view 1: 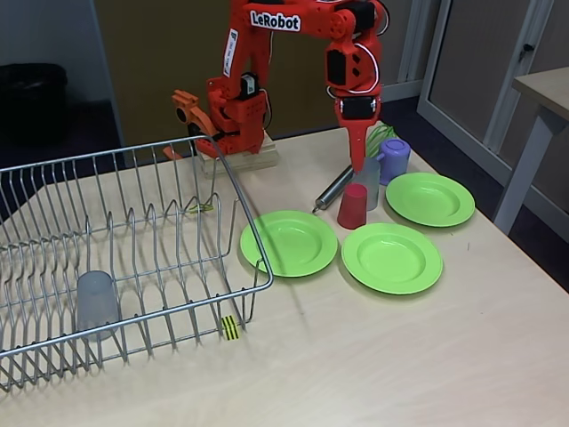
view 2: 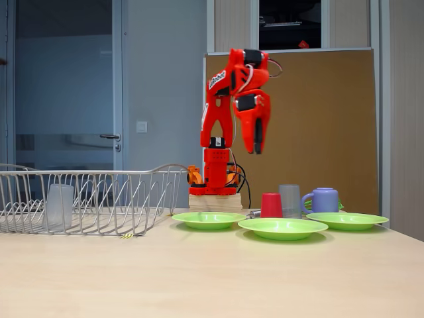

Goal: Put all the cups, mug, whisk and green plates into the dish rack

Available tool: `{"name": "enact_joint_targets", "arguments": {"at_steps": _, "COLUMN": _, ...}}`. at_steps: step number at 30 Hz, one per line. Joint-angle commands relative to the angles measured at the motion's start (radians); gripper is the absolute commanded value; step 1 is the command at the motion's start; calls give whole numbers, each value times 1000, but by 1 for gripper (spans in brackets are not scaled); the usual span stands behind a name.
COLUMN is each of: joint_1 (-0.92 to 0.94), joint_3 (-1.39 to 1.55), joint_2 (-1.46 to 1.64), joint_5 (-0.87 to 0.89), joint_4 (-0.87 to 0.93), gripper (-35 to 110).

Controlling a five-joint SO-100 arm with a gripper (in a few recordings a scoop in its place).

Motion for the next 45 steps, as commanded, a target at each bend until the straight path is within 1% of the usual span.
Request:
{"name": "enact_joint_targets", "arguments": {"at_steps": 1, "joint_1": -83, "joint_3": 75, "joint_2": 78, "joint_5": 44, "joint_4": -38, "gripper": 16}}
{"name": "enact_joint_targets", "arguments": {"at_steps": 6, "joint_1": -91, "joint_3": 244, "joint_2": 138, "joint_5": -18, "joint_4": -219, "gripper": 25}}
{"name": "enact_joint_targets", "arguments": {"at_steps": 12, "joint_1": -98, "joint_3": 391, "joint_2": 143, "joint_5": -23, "joint_4": -336, "gripper": 29}}
{"name": "enact_joint_targets", "arguments": {"at_steps": 16, "joint_1": -124, "joint_3": 477, "joint_2": 156, "joint_5": -43, "joint_4": -365, "gripper": 31}}
{"name": "enact_joint_targets", "arguments": {"at_steps": 20, "joint_1": -146, "joint_3": 551, "joint_2": 187, "joint_5": -155, "joint_4": -370, "gripper": 34}}
{"name": "enact_joint_targets", "arguments": {"at_steps": 25, "joint_1": -130, "joint_3": 568, "joint_2": 245, "joint_5": -339, "joint_4": -325, "gripper": 37}}
{"name": "enact_joint_targets", "arguments": {"at_steps": 28, "joint_1": -121, "joint_3": 583, "joint_2": 256, "joint_5": -442, "joint_4": -337, "gripper": 38}}
{"name": "enact_joint_targets", "arguments": {"at_steps": 30, "joint_1": -124, "joint_3": 601, "joint_2": 252, "joint_5": -474, "joint_4": -359, "gripper": 39}}
{"name": "enact_joint_targets", "arguments": {"at_steps": 35, "joint_1": -158, "joint_3": 650, "joint_2": 222, "joint_5": -509, "joint_4": -426, "gripper": 41}}
{"name": "enact_joint_targets", "arguments": {"at_steps": 39, "joint_1": -181, "joint_3": 736, "joint_2": 229, "joint_5": -502, "joint_4": -512, "gripper": 41}}
{"name": "enact_joint_targets", "arguments": {"at_steps": 45, "joint_1": -195, "joint_3": 816, "joint_2": 232, "joint_5": -491, "joint_4": -592, "gripper": 41}}
